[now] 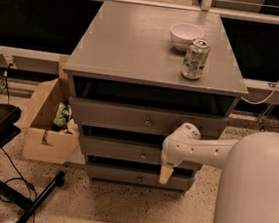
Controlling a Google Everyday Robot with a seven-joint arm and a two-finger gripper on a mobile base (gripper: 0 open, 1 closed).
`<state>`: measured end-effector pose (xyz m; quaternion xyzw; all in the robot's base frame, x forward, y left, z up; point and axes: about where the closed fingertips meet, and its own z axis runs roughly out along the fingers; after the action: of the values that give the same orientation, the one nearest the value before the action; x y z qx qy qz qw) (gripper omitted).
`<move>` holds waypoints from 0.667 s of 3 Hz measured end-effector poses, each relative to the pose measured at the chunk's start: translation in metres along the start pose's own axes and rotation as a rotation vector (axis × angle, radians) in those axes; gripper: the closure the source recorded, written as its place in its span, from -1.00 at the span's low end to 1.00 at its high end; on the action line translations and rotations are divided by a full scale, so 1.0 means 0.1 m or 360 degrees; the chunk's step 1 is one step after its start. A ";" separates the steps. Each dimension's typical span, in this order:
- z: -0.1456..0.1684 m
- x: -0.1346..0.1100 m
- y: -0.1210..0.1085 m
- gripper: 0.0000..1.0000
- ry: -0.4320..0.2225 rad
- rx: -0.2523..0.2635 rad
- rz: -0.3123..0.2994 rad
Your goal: Open middle drawer
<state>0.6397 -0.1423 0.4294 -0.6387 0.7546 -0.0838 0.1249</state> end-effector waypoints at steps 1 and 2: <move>0.23 0.01 -0.08 -0.96 0.0066 -0.0022 -0.0029; 0.39 0.02 -0.08 -0.52 0.0141 -0.0056 -0.0041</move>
Offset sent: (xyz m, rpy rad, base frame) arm 0.0264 -0.0026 -0.0504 -0.1364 0.0764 -0.0039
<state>0.6585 -0.1444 0.3939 -0.6461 0.7525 -0.1003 0.0791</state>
